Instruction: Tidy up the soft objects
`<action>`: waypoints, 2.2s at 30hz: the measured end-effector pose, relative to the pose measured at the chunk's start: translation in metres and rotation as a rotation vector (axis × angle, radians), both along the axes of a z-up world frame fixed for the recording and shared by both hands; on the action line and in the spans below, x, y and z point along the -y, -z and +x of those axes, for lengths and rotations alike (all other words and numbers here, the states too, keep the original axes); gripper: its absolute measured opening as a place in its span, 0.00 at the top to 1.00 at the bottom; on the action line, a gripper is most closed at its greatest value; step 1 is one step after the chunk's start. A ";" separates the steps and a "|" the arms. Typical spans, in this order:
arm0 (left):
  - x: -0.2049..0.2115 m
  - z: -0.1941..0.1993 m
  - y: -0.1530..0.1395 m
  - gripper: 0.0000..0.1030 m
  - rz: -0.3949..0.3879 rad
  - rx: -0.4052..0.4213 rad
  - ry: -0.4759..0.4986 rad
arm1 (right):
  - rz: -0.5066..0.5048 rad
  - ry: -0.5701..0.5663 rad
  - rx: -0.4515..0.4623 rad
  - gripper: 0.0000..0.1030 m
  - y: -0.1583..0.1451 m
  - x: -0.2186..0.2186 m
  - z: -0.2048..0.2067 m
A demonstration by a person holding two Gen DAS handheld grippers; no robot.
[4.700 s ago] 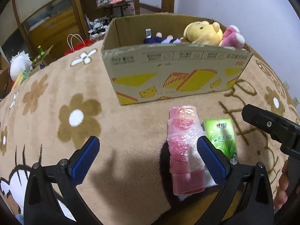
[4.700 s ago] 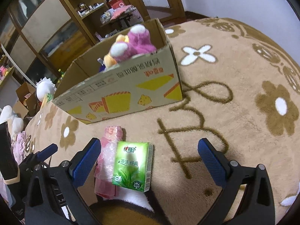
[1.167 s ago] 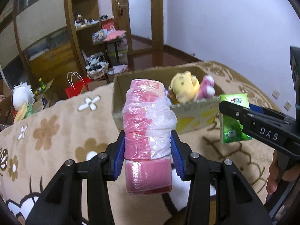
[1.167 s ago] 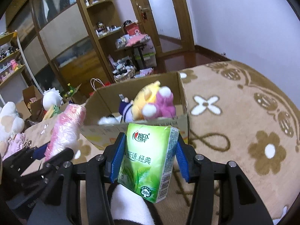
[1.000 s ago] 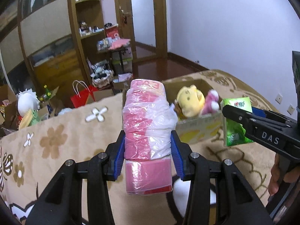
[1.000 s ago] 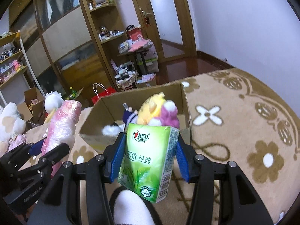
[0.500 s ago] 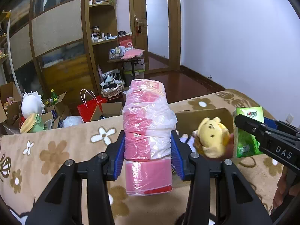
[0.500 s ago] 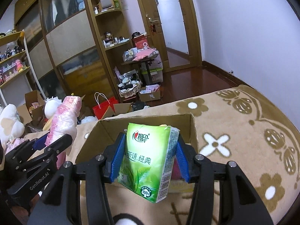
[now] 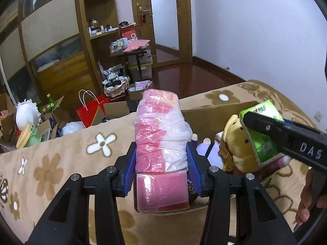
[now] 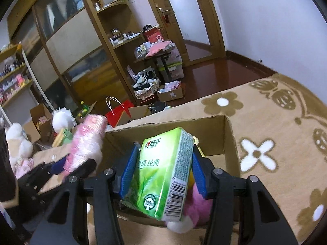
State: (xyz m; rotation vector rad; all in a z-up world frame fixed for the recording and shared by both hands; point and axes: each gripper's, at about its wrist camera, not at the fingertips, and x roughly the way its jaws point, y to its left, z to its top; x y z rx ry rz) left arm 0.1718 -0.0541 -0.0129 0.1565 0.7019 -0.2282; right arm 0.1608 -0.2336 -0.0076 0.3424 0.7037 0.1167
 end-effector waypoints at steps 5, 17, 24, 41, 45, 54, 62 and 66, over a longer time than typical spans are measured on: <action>0.002 -0.003 -0.003 0.37 -0.016 -0.002 -0.021 | 0.016 -0.005 -0.013 0.35 0.001 0.003 0.001; 0.002 -0.038 -0.035 0.19 -0.002 0.015 -0.019 | -0.034 0.037 0.019 0.00 -0.033 0.013 -0.036; 0.004 -0.075 -0.067 0.13 0.034 0.073 -0.010 | -0.129 0.070 0.047 0.00 -0.063 0.012 -0.075; -0.024 -0.175 -0.148 0.00 0.017 0.275 -0.084 | -0.143 0.123 0.261 0.00 -0.152 0.009 -0.182; -0.027 -0.191 -0.149 0.00 0.028 0.307 -0.067 | -0.182 0.150 0.290 0.00 -0.159 0.003 -0.200; -0.039 -0.198 -0.144 0.00 -0.006 0.343 -0.065 | -0.181 0.158 0.297 0.00 -0.142 -0.006 -0.215; -0.046 -0.194 -0.126 0.00 -0.045 0.360 -0.028 | -0.231 0.178 0.278 0.00 -0.112 -0.006 -0.208; -0.043 -0.186 -0.111 0.00 -0.044 0.343 -0.020 | -0.262 0.169 0.271 0.00 -0.096 -0.008 -0.203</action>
